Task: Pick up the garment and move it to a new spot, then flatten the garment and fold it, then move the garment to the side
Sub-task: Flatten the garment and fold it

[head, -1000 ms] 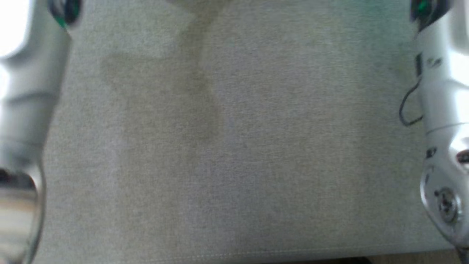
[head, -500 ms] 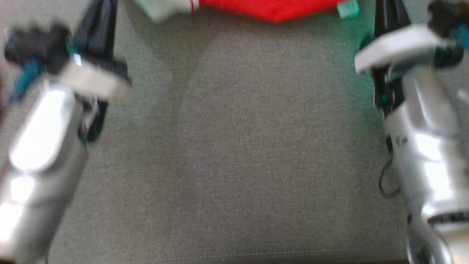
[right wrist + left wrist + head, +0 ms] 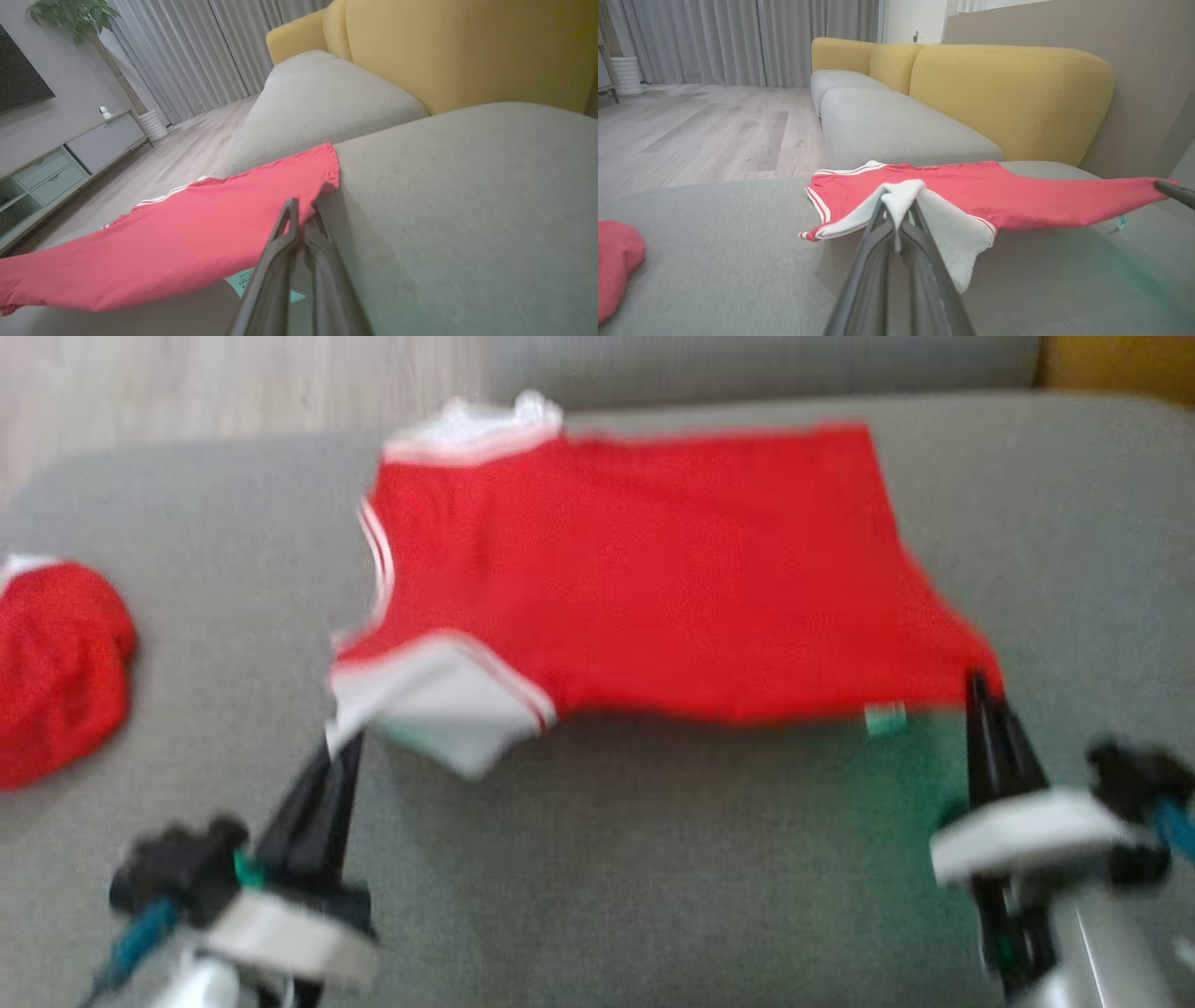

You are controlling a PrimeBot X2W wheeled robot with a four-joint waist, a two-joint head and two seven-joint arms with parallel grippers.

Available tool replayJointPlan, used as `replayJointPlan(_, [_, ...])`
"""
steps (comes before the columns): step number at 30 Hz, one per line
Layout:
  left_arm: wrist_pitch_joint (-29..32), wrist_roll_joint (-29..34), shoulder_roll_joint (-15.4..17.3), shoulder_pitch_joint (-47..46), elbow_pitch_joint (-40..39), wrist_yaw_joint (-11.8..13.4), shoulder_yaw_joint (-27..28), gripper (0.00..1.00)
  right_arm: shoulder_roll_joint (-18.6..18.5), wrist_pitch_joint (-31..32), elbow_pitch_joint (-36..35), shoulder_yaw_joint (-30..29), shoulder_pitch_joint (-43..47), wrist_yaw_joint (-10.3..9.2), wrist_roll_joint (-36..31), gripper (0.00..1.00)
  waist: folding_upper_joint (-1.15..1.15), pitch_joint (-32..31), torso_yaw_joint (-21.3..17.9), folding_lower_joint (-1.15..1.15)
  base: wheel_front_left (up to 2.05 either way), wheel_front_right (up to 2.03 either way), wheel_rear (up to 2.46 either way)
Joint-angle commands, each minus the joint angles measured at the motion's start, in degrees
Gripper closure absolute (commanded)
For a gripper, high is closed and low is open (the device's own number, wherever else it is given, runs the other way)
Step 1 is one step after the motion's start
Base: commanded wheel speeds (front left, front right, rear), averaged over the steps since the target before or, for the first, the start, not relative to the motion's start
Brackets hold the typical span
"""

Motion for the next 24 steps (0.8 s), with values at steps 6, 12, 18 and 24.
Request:
replayJointPlan(6, [2.50, -1.44, 5.39, 9.83, -11.25, 4.86, 1.26, 1.00, 0.16, 8.21, -15.83, -0.12, 13.13, 0.43, 0.75, 1.00, -0.01, -7.19, -0.27, 0.03, 0.00, 0.00, 0.00])
replayJointPlan(12, [4.81, -1.65, 6.87, 14.65, -14.85, 5.94, -0.88, 1.00, 0.16, 16.23, -22.95, -1.70, 19.92, 0.43, -0.80, 1.00, -0.01, -7.48, 0.02, 0.03, 0.00, 0.00, 0.00])
replayJointPlan(18, [7.87, -2.18, 5.97, 13.14, -11.19, 4.08, -3.67, 1.00, 0.16, 21.07, -21.01, -2.76, 19.82, 0.43, -0.83, 1.00, -0.01, -7.01, 0.41, 0.03, 0.00, 0.00, 0.00])
replayJointPlan(24, [11.40, -4.79, 3.77, 8.53, -6.24, 1.78, -4.39, 1.00, 0.16, 25.24, -18.53, -2.48, 16.64, 0.43, -3.04, 1.00, -0.01, -6.47, 0.41, 0.03, 0.00, 0.00, 0.00])
